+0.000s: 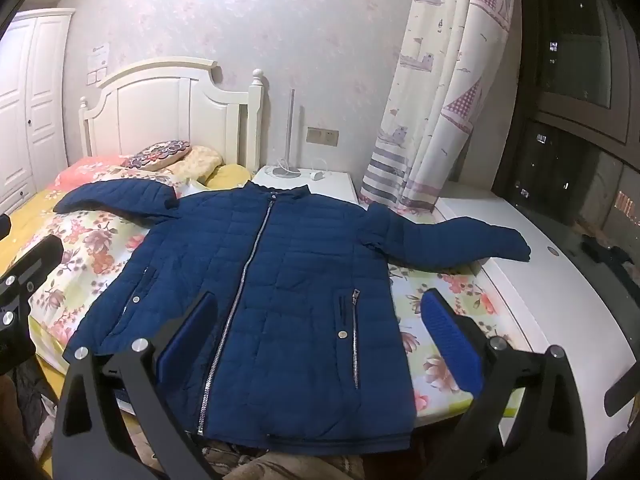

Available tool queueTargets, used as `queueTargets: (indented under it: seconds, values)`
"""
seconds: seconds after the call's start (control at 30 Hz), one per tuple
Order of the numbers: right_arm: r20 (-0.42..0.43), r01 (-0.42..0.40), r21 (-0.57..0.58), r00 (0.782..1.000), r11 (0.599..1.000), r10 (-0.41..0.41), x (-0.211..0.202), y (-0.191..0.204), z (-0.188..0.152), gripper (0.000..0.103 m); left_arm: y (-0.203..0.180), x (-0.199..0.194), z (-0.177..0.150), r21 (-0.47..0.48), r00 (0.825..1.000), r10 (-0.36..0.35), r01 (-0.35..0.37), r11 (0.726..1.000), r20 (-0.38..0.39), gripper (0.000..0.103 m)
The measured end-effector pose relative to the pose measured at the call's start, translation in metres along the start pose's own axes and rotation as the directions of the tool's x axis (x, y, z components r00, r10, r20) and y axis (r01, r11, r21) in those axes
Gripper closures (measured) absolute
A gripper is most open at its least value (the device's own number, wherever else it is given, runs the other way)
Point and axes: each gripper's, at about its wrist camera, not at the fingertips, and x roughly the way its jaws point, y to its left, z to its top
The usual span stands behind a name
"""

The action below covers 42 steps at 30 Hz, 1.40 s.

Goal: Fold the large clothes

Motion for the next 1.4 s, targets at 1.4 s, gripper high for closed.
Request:
queueTargets:
  seconds: [1.4]
  values:
    - [-0.014,-0.009,-0.003,1.000,1.000,0.008,0.003,0.005,-0.004,0.002,-0.002,0.005,-0.010,0.014,1.000,0.003,-0.002,1.000,-0.021,0.004]
